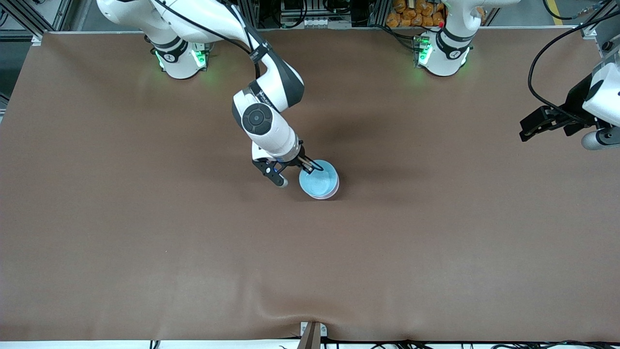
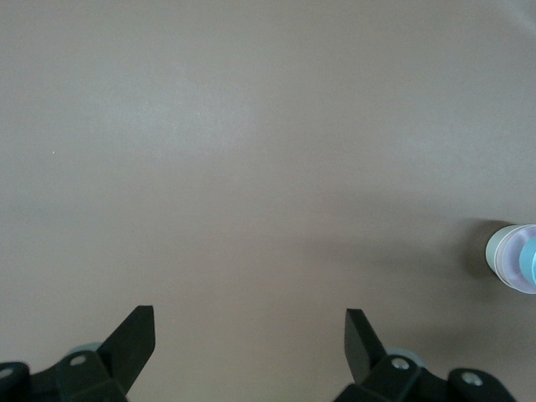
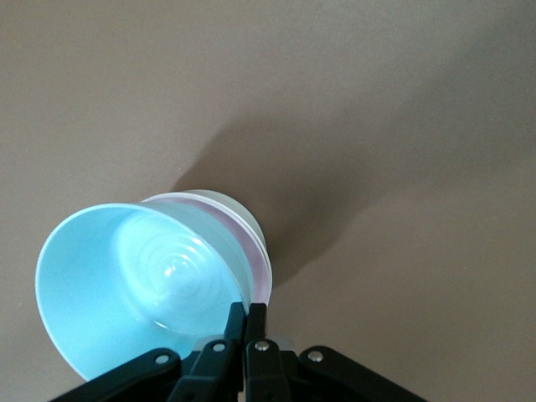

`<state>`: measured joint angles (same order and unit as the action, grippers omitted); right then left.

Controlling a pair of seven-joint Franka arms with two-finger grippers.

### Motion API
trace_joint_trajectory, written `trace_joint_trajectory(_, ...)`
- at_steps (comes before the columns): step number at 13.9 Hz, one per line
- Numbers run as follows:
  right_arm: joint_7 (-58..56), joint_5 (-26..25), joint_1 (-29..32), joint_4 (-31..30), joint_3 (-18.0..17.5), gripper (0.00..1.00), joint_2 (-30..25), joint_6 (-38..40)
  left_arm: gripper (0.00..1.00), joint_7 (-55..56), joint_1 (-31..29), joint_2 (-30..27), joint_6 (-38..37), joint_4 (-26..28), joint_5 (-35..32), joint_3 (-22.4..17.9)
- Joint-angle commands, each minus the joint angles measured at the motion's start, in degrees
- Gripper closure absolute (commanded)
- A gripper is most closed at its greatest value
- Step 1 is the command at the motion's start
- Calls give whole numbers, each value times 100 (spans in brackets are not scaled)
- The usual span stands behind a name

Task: Stack pink and blue bowls on white bowl
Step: 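Lower the blue bowl into the pink bowl and open the right gripper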

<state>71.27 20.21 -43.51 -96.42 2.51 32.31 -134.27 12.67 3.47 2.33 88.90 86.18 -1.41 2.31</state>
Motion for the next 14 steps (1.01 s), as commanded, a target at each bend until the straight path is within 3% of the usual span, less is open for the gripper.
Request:
trace_joint_trajectory(1, 142, -61, -70, 220, 13, 100, 187, 23, 0, -133, -21, -137, -100, 92, 123, -29)
trace_joint_trajectory(8, 326, -97, -149, 220, 22, 100, 416, -161, 0, -124, 5, -58, -92, 92, 114, -37)
trace_joint_trajectory(9, 335, -97, -140, 229, 13, 91, 416, -153, 0, -124, 31, -40, -74, 83, 114, -37)
trace_joint_trajectory(10, 335, -88, -140, 238, 21, 46, 416, -152, 0, -124, 40, -23, -65, 83, 114, -29)
trace_joint_trajectory(12, 335, -97, -131, 255, 21, 7, 416, -135, 0, -124, 32, -23, -57, 74, 114, -29)
trace_joint_trajectory(13, 335, -105, -123, 255, 30, 0, 407, -109, 0, -124, 31, -23, -48, 65, 123, -29)
trace_joint_trajectory(14, 318, -158, -114, 264, 39, 0, 390, -91, 0, -115, 40, -14, -30, 57, 123, -29)
